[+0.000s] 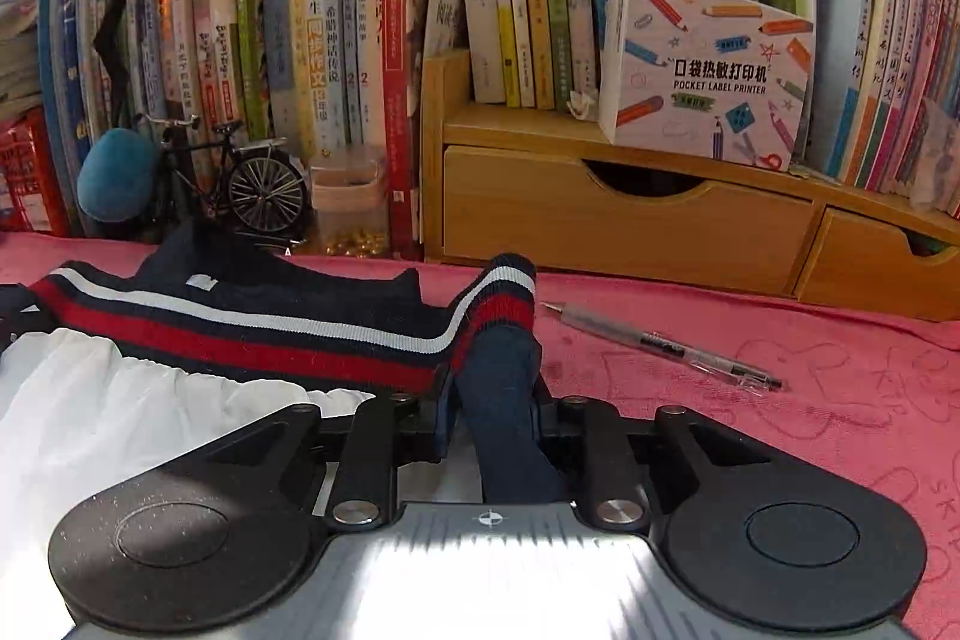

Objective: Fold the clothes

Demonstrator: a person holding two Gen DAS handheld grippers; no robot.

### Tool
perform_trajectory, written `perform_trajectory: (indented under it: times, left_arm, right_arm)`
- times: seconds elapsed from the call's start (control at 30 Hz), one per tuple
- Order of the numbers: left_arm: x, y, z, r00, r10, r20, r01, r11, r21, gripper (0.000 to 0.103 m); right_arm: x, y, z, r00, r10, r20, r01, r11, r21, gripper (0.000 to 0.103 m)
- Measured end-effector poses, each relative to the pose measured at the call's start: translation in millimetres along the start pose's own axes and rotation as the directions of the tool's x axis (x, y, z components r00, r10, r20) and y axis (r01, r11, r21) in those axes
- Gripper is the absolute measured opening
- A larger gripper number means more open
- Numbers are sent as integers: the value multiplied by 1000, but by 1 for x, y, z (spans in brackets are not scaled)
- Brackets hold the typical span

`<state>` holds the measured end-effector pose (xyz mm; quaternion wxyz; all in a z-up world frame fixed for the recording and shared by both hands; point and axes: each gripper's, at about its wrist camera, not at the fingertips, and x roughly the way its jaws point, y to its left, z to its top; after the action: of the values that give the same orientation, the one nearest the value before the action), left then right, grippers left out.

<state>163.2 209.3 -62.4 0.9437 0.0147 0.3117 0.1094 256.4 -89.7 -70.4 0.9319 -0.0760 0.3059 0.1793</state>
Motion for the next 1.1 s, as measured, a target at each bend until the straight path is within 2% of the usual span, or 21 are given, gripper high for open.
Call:
perform_trajectory:
  times: [0.07, 0.1, 0.13, 0.17, 0.27, 0.37, 0.47, 0.6, 0.67, 0.77, 0.83, 0.9, 0.97, 1.03, 1.1]
  left_arm:
    - [5, 2, 2, 1000, 10, -11, -11, 1000, -17, 75]
    - [7, 3, 3, 1000, 16, -17, -16, 1000, -26, 78]
    - [6, 5, 6, 1000, 16, -25, -17, 999, -42, 81]
    - [5, 8, 9, 999, 14, -32, -15, 998, -60, 81]
    - [-12, 21, 17, 1000, 2, -21, -4, 993, -116, 80]
    - [-46, 32, 23, 999, 19, 30, -14, 991, -136, 80]
    - [-86, 35, 18, 997, 11, 76, -2, 993, -114, 81]
    - [-143, 15, -18, 991, -50, 125, 58, 996, -65, 88]
    - [-158, -5, -38, 992, -74, 97, 77, 997, -28, 89]
    - [-151, -31, -65, 1000, -28, -8, 28, 999, 25, 89]
    - [-140, -33, -75, 998, 32, -56, -30, 999, 27, 90]
    - [-137, -26, -82, 996, 73, -60, -72, 997, 9, 94]
    - [-139, -23, -85, 989, 140, -43, -138, 989, 45, 94]
    - [-141, -20, -89, 978, 208, -21, -206, 975, 87, 94]
    - [-143, -17, -94, 966, 259, 0, -257, 960, 114, 94]
  right_arm:
    - [6, -3, -3, 1000, 5, -10, -5, 1000, 22, 28]
    - [-2, -5, -3, 1000, 13, 0, -13, 1000, 28, 29]
    - [-10, -6, -4, 1000, 20, 11, -21, 999, 33, 34]
    - [-18, -7, -4, 999, 28, 22, -29, 999, 38, 45]
    - [-42, -11, -5, 997, 50, 54, -53, 997, 54, 61]
    - [-67, -15, -6, 994, 72, 86, -78, 995, 68, 68]
    - [-91, -19, -7, 989, 93, 119, -103, 991, 81, 72]
    - [-124, 32, -36, 972, 218, 83, -214, 975, -65, 77]
    - [-140, 57, -51, 959, 278, 58, -268, 954, -136, 79]
    - [-165, 95, -73, 932, 362, 12, -349, 907, -238, 79]
    - [-160, 91, -78, 952, 306, -7, -300, 928, -221, 79]
    - [-154, 86, -83, 968, 249, -26, -249, 946, -206, 78]
    - [-149, 70, -85, 983, 179, -47, -184, 969, -166, 77]
    - [-150, 35, -91, 998, 58, -36, -63, 986, -154, 76]
    - [-152, 0, -98, 998, -63, -27, 58, 988, -141, 76]
